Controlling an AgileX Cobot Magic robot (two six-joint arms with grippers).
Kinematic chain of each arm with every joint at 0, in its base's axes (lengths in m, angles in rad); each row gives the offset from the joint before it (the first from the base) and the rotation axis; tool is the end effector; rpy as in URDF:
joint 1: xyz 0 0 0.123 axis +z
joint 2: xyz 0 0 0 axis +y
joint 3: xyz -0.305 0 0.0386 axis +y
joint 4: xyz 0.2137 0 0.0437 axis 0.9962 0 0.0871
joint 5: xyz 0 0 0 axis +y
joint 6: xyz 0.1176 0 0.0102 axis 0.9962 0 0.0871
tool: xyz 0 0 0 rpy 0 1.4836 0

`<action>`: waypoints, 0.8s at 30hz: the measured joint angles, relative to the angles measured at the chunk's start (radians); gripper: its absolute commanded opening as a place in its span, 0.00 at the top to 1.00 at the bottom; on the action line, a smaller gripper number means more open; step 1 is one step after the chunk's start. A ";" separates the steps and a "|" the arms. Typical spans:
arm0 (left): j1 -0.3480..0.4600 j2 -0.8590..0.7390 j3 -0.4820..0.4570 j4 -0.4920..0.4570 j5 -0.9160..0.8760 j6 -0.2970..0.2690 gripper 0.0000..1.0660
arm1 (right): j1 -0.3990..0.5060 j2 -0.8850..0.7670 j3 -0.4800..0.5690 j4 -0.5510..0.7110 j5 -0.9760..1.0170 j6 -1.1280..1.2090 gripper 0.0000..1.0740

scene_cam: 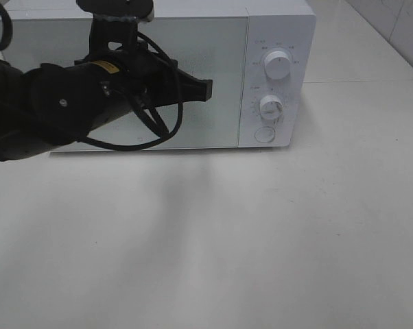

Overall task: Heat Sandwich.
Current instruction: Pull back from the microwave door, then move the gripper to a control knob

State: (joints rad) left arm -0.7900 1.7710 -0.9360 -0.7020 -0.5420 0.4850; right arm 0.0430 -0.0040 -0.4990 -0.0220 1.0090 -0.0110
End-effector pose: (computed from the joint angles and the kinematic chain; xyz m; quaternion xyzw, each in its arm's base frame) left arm 0.2954 -0.2423 0.2504 0.1601 0.7882 -0.1376 0.5781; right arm -0.0311 -0.0035 0.2536 -0.0225 0.8383 -0.0023 0.5447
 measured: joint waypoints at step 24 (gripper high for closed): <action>0.001 -0.091 0.013 0.039 0.660 0.040 0.06 | 0.000 0.000 0.000 0.000 0.000 0.000 0.30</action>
State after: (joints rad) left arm -0.7890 1.6800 -0.9230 -0.6630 0.1180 0.5250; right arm 0.0430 -0.0040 -0.4990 -0.0220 1.0090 -0.0110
